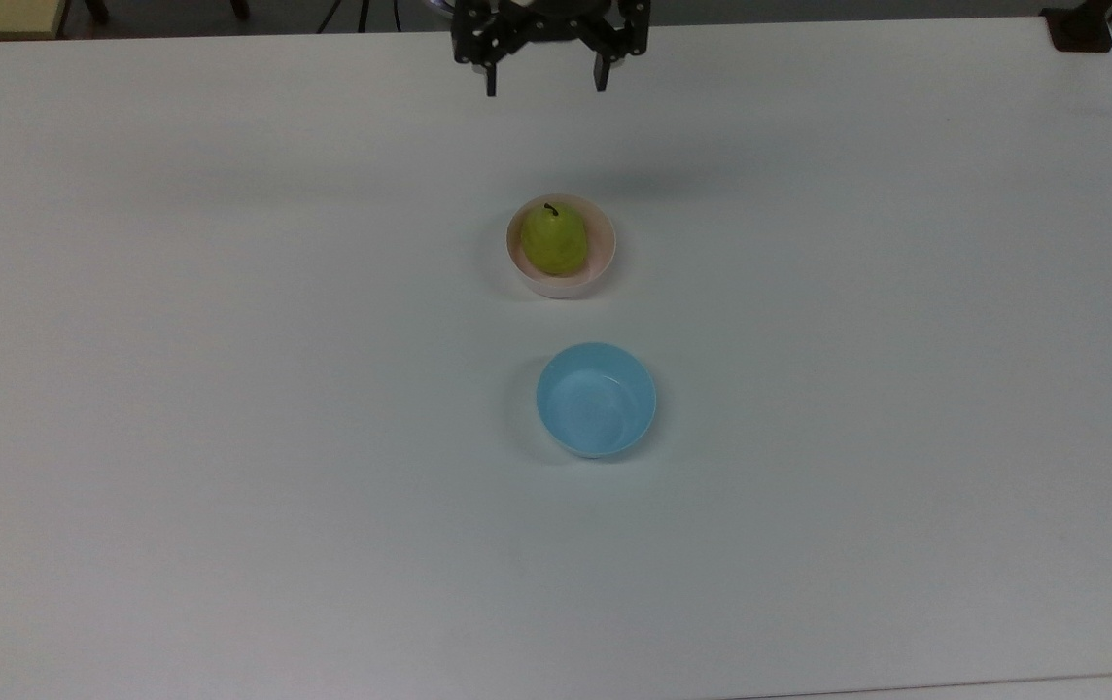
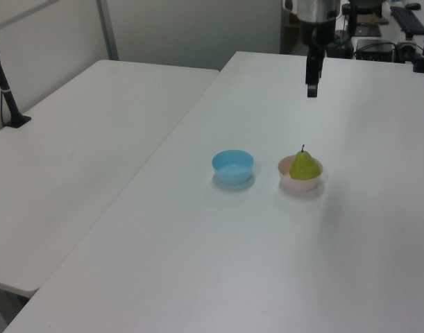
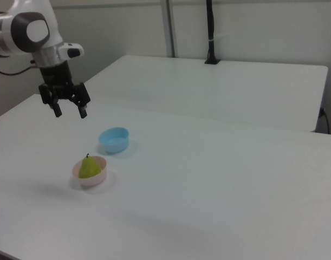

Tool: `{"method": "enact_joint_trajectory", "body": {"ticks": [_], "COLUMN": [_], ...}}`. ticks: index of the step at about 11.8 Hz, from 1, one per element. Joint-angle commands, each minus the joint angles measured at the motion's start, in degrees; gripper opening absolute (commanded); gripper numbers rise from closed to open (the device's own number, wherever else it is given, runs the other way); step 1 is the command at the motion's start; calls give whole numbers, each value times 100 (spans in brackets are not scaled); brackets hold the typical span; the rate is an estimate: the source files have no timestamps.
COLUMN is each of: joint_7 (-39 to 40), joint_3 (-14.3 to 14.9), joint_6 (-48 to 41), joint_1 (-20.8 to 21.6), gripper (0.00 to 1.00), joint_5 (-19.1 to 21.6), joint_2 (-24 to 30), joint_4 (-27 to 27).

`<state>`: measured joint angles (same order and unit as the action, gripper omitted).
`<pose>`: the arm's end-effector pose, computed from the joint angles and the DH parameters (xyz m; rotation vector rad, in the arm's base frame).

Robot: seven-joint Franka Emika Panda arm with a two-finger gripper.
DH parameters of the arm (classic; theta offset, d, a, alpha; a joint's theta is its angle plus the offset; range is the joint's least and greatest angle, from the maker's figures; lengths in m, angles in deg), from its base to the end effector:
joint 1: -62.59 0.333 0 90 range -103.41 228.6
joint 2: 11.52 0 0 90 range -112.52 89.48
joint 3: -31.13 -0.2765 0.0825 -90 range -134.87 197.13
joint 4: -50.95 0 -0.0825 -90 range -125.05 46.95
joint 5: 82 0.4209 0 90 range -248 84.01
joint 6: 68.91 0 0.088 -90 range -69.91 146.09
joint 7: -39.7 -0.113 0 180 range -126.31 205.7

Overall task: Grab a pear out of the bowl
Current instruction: 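Move the open gripper over the green pear in the pink bowl, then lower the gripper around the pear inside the pink bowl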

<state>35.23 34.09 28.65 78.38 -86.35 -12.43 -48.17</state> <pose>0.5855 0.1257 0.4997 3.0503 0.2407 -0.0477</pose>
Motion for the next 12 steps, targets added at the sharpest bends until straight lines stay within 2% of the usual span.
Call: {"method": "enact_joint_trajectory", "body": {"ticks": [1,4,8,12], "joint_7": [76,420,420,420], "joint_3": [46,46,46,46], "joint_6": [569,1141,1616,1898], "joint_1": [162,153,100,144], "gripper": [100,100,100,94], "joint_5": [40,49,40,31], "joint_2": [-181,-381,-1032,-1306], "joint_4": [-475,-960,-996,-1118]}}
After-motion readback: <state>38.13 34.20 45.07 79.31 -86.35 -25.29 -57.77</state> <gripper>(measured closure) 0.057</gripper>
